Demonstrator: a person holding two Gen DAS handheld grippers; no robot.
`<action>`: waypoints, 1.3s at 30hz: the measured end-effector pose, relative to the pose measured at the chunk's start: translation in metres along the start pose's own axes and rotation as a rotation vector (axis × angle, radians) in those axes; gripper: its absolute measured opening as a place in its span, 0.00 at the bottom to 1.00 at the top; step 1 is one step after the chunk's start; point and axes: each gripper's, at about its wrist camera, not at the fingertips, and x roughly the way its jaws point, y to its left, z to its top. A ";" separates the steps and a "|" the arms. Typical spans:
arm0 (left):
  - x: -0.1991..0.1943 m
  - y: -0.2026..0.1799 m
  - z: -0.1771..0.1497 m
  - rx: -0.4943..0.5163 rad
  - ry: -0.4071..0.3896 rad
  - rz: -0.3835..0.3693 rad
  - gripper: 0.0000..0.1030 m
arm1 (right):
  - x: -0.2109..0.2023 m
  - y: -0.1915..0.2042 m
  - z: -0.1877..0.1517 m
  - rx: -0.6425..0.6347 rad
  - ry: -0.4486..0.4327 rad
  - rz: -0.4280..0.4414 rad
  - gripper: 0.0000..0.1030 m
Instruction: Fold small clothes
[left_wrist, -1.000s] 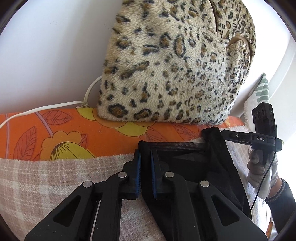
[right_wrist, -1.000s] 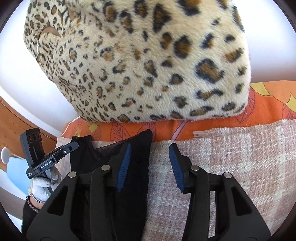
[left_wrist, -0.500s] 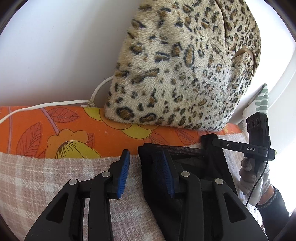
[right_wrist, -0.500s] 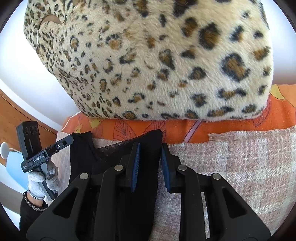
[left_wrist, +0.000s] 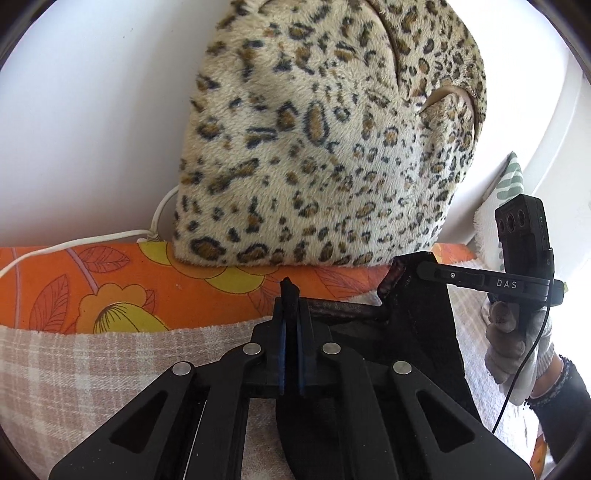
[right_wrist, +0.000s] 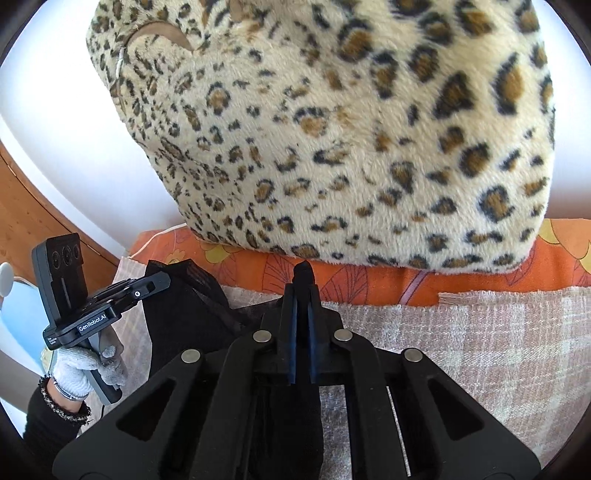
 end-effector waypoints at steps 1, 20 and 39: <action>-0.006 -0.004 0.002 0.004 -0.008 -0.005 0.03 | -0.005 0.002 0.001 -0.001 -0.008 0.000 0.05; -0.137 -0.121 -0.050 0.109 -0.067 -0.063 0.02 | -0.149 0.082 -0.071 -0.093 -0.064 0.045 0.05; -0.205 -0.181 -0.216 0.276 0.013 -0.029 0.03 | -0.202 0.101 -0.272 -0.183 -0.018 0.004 0.05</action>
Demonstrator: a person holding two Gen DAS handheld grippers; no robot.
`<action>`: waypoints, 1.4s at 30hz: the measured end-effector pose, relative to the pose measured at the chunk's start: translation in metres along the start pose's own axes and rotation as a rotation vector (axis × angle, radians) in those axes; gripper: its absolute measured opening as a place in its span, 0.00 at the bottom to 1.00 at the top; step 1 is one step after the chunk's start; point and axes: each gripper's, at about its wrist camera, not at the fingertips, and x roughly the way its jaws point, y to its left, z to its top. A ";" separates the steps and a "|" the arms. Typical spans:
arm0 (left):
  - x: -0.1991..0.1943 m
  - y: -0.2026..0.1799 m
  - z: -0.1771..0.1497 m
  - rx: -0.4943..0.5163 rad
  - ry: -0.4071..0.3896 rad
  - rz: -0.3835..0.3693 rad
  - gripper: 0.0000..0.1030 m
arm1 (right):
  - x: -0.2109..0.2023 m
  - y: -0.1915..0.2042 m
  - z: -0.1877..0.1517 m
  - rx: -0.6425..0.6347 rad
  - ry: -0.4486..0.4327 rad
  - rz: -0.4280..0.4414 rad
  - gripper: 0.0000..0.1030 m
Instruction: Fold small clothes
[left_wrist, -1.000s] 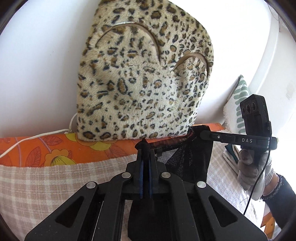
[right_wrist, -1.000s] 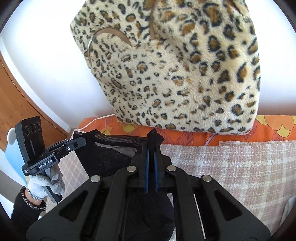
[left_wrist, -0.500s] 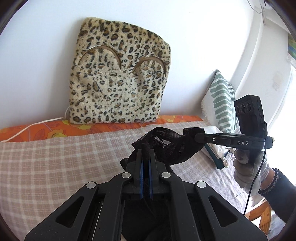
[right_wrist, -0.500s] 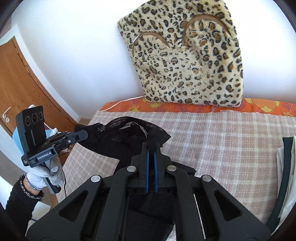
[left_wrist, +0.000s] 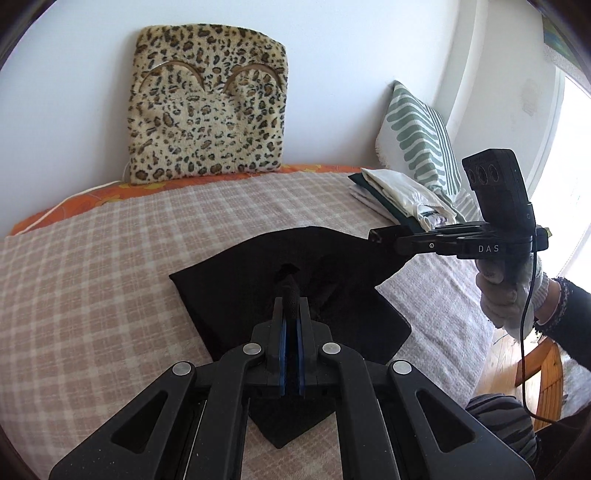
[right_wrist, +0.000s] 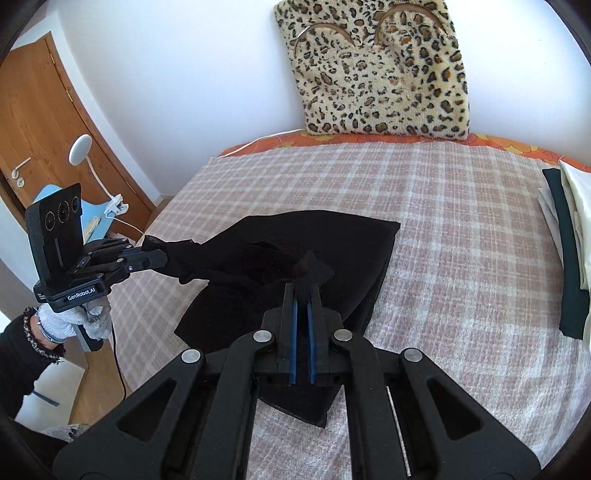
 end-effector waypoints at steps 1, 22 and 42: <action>0.000 -0.003 -0.007 0.022 0.005 0.007 0.03 | 0.001 0.001 -0.008 -0.005 0.003 -0.003 0.05; -0.023 -0.006 -0.073 0.090 0.070 0.064 0.31 | -0.010 0.023 -0.083 -0.249 0.044 -0.135 0.23; 0.031 -0.051 -0.054 0.209 0.155 -0.046 0.33 | 0.021 0.062 -0.093 -0.488 0.101 -0.237 0.07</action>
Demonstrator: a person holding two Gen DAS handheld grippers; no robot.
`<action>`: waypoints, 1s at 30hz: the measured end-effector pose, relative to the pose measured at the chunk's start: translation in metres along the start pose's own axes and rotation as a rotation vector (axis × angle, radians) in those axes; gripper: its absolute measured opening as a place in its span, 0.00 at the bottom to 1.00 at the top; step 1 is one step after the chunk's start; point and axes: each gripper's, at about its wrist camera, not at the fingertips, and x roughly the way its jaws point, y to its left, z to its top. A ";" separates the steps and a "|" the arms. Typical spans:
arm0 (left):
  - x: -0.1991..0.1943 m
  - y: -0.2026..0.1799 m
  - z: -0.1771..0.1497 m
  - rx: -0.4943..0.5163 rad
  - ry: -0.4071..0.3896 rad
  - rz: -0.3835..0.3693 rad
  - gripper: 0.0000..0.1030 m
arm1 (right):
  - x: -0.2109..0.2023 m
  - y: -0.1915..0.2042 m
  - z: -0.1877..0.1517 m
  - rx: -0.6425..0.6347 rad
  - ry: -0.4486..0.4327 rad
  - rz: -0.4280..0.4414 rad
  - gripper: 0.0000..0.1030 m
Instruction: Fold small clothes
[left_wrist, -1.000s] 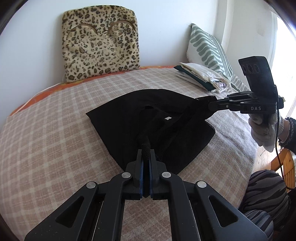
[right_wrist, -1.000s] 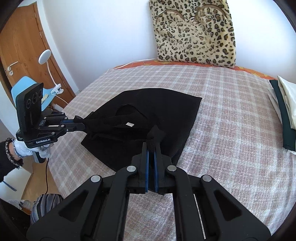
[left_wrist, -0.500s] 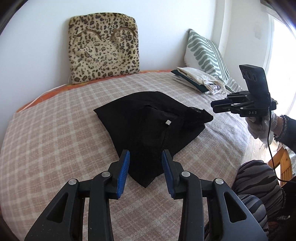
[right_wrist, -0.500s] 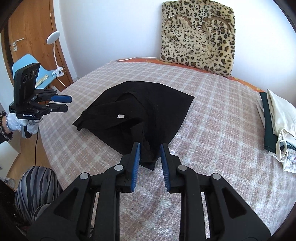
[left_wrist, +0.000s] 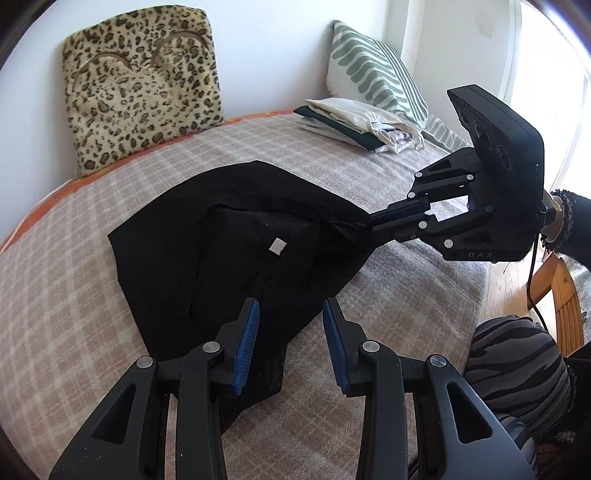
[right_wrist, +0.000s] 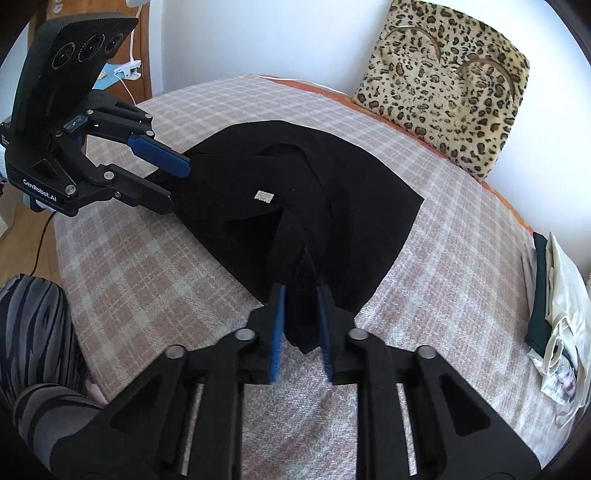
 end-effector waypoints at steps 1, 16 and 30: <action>0.004 0.001 0.000 0.001 0.016 0.003 0.33 | -0.004 -0.004 -0.001 0.007 -0.011 -0.006 0.07; -0.015 0.013 -0.006 -0.093 0.019 -0.060 0.26 | -0.033 -0.037 -0.011 0.200 -0.030 0.032 0.53; 0.039 -0.019 0.026 0.033 0.085 -0.009 0.39 | -0.008 -0.002 -0.019 0.130 0.020 -0.009 0.52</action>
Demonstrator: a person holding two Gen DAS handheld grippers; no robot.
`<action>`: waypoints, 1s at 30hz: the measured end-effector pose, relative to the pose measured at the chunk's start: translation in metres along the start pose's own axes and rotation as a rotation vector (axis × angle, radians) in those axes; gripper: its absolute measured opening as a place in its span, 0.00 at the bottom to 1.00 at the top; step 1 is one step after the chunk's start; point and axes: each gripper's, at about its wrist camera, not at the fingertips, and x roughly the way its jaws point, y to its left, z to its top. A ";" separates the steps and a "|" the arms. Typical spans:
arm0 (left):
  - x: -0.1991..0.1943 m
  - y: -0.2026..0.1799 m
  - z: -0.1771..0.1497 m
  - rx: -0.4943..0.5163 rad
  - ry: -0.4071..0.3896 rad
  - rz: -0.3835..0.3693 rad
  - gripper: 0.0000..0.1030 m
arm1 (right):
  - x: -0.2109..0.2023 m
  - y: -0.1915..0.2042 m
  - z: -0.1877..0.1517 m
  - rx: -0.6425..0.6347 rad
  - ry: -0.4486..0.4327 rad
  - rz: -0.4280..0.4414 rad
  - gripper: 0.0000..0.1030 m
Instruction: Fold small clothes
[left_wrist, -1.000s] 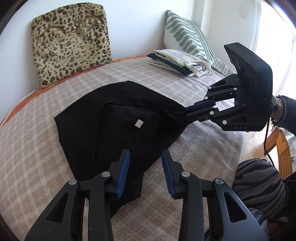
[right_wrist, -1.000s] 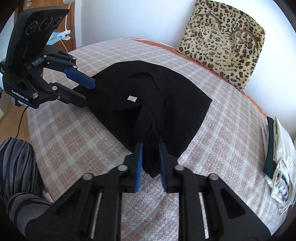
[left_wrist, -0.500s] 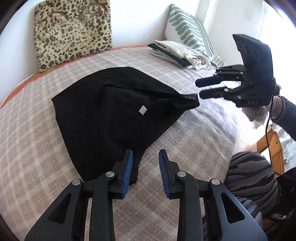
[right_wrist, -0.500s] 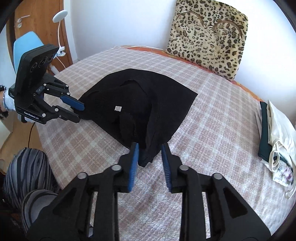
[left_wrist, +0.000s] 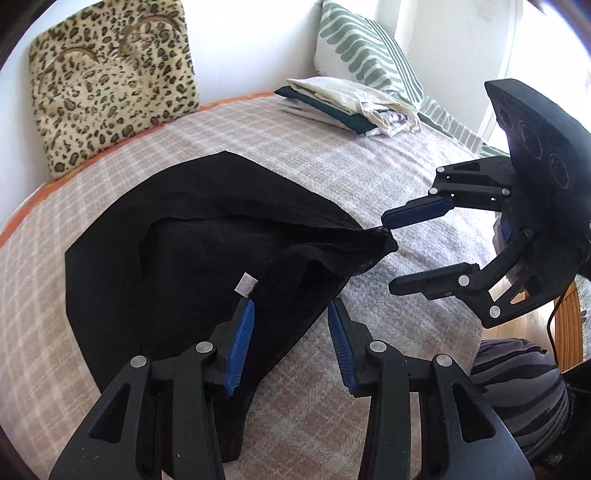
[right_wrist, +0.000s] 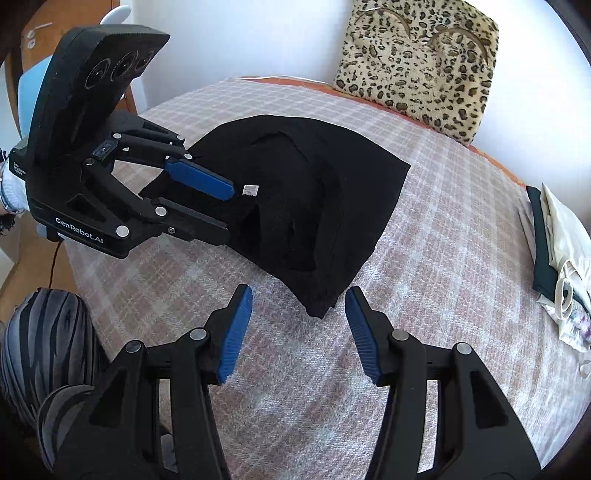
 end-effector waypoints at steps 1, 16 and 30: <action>0.003 0.001 -0.001 0.001 0.011 0.009 0.39 | 0.003 0.002 0.000 -0.017 0.000 -0.020 0.43; -0.015 0.018 -0.021 -0.080 0.040 -0.106 0.02 | 0.000 0.012 -0.011 -0.228 0.103 -0.133 0.10; -0.048 0.065 -0.024 -0.183 -0.043 -0.002 0.12 | 0.008 -0.023 0.087 0.096 -0.083 0.169 0.27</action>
